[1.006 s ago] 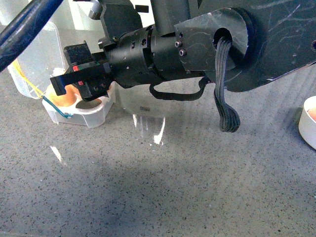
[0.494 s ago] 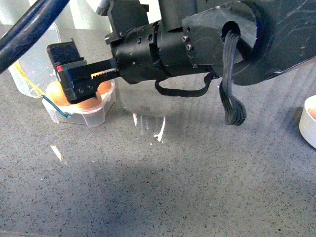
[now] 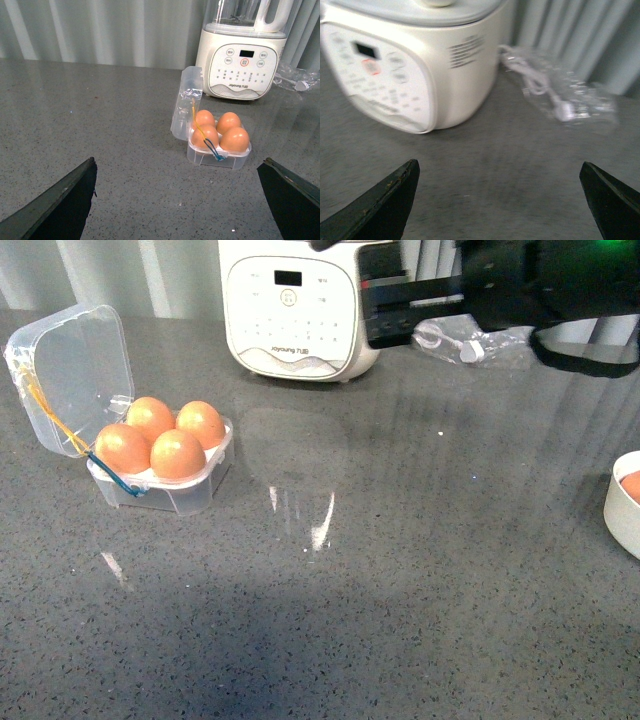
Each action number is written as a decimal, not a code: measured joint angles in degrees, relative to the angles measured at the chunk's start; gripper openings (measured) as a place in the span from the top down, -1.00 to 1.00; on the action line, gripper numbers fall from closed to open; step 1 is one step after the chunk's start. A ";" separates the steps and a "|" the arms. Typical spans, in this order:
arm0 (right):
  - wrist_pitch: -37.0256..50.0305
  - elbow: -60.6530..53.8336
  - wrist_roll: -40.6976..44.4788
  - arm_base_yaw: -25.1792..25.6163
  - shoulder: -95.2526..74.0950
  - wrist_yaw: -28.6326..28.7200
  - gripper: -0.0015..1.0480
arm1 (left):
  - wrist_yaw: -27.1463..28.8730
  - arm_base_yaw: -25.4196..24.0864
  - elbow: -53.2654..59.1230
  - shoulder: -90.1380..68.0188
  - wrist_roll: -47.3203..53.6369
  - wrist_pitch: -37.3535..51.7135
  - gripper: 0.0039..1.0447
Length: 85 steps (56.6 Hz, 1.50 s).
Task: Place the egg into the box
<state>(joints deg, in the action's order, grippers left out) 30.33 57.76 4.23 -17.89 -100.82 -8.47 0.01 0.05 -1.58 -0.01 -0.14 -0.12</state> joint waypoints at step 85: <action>10.97 -53.59 -3.61 17.59 54.51 8.11 0.94 | 0.00 0.00 0.00 0.00 0.00 0.00 -0.87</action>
<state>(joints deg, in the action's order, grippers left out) 41.30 4.16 0.62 -0.30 -46.30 -0.36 0.01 0.05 -1.58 -0.01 -0.14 -0.12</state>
